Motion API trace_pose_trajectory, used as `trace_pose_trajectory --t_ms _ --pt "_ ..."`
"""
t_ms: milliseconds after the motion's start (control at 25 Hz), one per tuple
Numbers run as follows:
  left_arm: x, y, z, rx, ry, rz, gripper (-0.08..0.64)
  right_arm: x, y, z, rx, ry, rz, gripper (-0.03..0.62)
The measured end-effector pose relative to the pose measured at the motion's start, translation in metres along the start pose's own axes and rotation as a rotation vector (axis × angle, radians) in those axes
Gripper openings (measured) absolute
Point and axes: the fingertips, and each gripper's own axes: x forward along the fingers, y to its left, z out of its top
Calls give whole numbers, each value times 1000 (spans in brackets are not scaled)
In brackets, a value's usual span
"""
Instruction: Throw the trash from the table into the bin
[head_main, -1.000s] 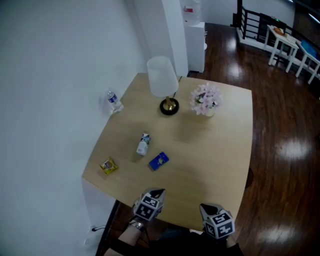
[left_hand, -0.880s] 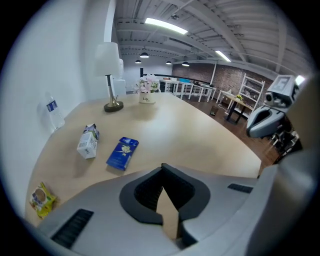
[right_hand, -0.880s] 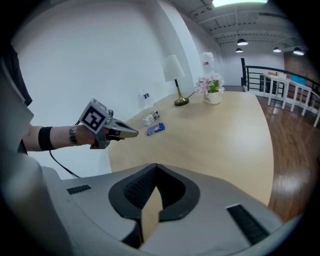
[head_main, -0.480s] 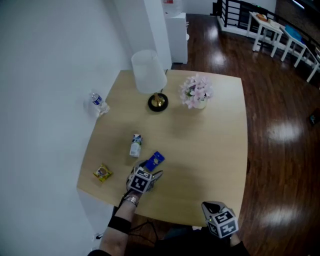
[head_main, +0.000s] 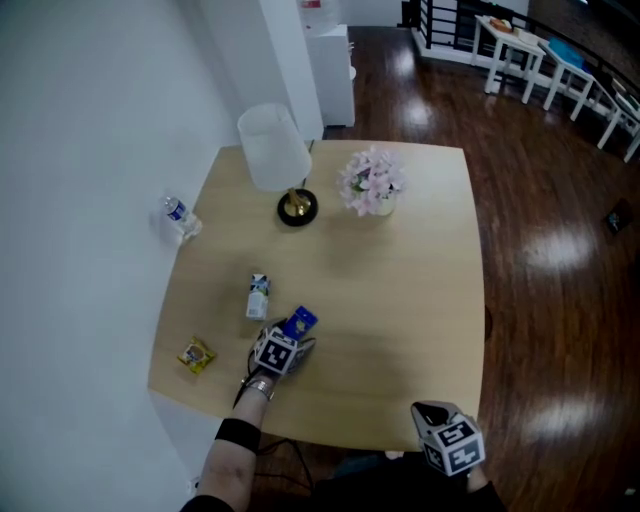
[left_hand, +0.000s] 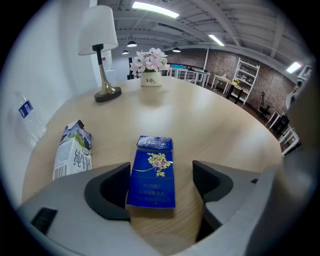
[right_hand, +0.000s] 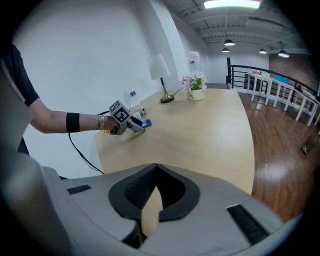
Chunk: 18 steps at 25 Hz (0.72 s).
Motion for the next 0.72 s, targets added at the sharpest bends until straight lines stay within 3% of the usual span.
trace_pose_trajectory --t_ms 40,120,480,720 --pt "-1 2 1 -1 -3 7 382 0 -1 -1 3 2 -3 8" --pt "-3 3 2 -6 -11 12 270 -1 -1 -1 11 8 -5 8" --pt "-9 -8 3 -29 -17 33 259 -1 -5 1 8 -20 -6 8" --pt "-51 -49 17 -129 -126 33 256 -5 -7 9 -2 -34 -10 8"
